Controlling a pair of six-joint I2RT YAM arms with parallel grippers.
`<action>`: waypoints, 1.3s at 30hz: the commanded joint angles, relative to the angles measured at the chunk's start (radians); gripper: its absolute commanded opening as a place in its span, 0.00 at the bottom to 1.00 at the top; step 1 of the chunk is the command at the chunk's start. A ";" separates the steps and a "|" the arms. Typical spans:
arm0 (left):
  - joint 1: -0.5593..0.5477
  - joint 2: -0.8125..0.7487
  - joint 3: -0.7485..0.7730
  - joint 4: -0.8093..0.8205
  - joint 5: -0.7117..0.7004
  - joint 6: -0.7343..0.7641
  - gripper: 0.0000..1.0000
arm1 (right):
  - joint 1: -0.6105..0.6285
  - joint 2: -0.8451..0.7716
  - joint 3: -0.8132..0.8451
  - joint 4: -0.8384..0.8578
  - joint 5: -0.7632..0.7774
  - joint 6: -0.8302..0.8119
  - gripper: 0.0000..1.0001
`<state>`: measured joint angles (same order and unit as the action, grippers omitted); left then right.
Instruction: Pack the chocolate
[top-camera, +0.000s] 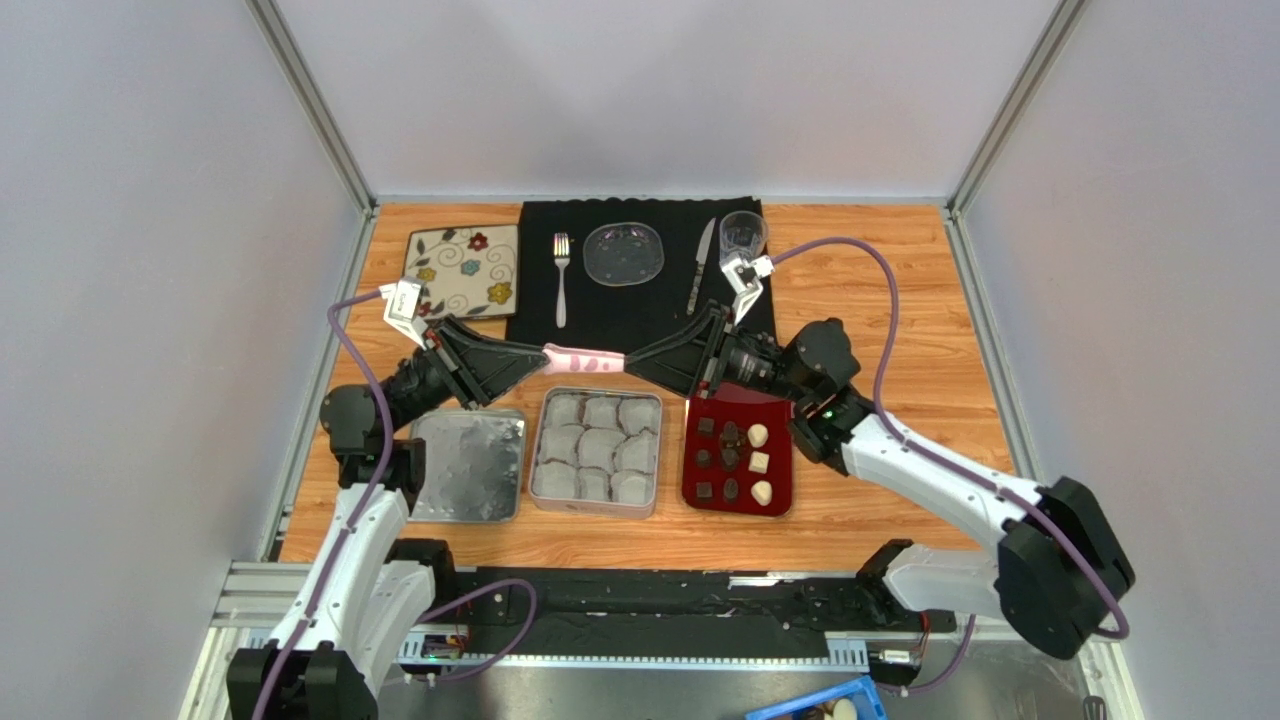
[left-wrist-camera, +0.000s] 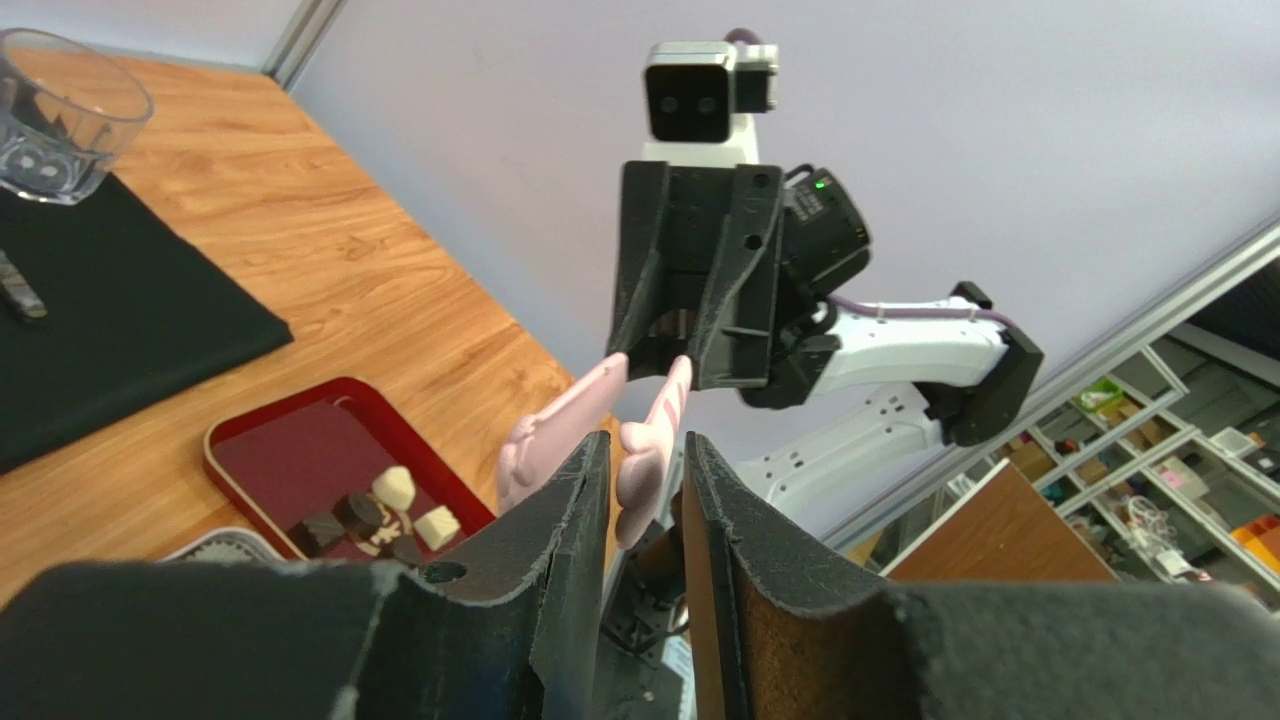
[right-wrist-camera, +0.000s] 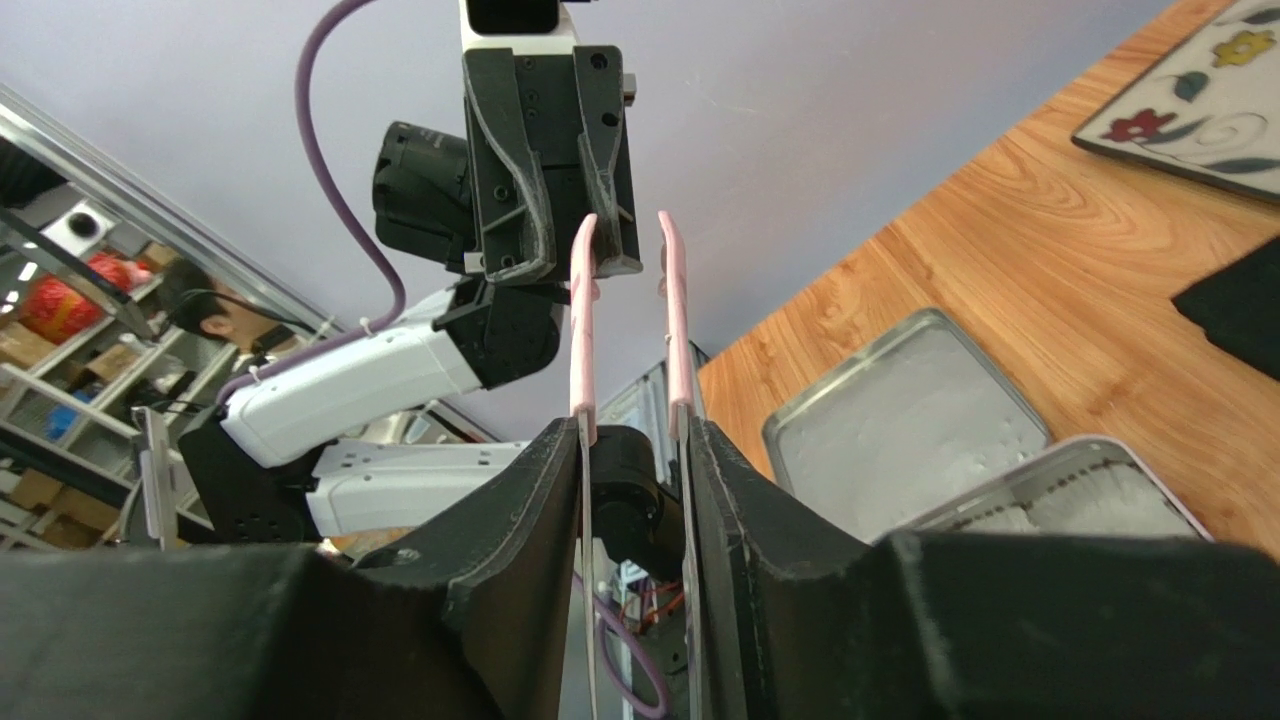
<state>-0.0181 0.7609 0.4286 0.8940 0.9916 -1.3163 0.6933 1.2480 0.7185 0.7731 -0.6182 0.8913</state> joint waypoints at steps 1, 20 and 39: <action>0.000 -0.003 0.010 -0.046 0.019 0.078 0.33 | 0.005 -0.132 0.044 -0.265 0.061 -0.129 0.32; 0.006 0.126 0.349 -1.276 -0.189 1.098 0.54 | 0.005 -0.378 0.228 -1.274 0.520 -0.413 0.15; 0.006 0.221 0.283 -1.569 -0.355 1.468 0.46 | 0.006 -0.289 0.214 -1.437 0.758 -0.511 0.21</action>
<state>-0.0170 0.9871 0.7132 -0.6426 0.6544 0.0845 0.6933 0.9276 0.9161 -0.7025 0.1120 0.4313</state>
